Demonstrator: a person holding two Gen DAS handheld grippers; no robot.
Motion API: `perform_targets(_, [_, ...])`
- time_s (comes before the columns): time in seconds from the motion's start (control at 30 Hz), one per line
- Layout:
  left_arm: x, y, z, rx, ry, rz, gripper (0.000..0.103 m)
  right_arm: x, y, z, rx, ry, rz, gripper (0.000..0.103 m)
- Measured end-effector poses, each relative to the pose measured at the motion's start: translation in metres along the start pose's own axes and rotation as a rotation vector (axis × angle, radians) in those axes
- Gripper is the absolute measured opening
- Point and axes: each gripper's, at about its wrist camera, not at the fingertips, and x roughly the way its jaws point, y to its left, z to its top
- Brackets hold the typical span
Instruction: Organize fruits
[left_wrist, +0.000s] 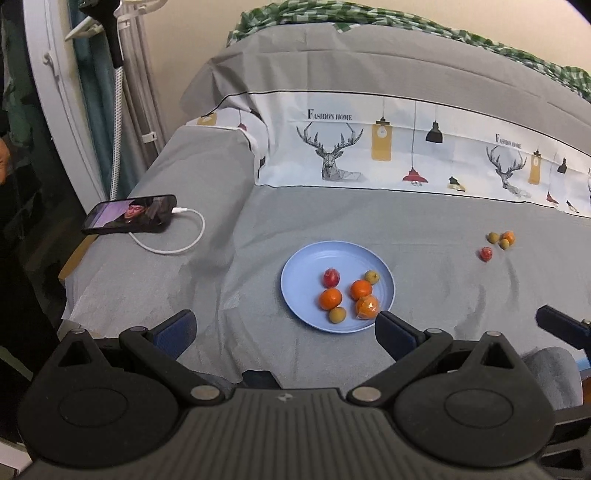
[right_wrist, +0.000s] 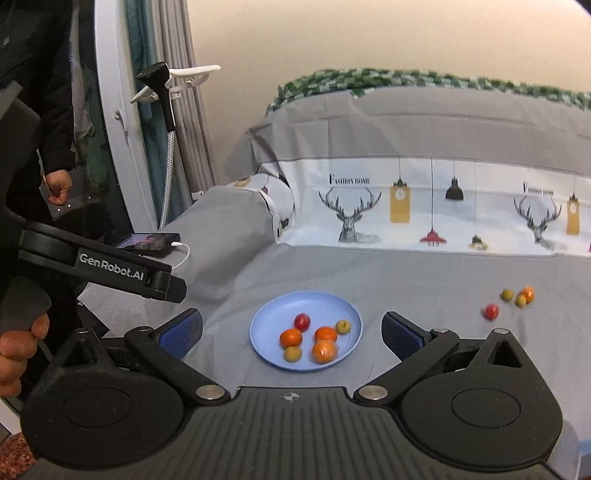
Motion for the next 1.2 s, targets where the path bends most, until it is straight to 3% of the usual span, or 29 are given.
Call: perform_targets(1.2, [0.056, -0.005, 0.003, 0.025, 0.11, 0.0, 0.103, 0.039, -0.027, -0.005, 0.088, 0.082, 0.001, 0.102])
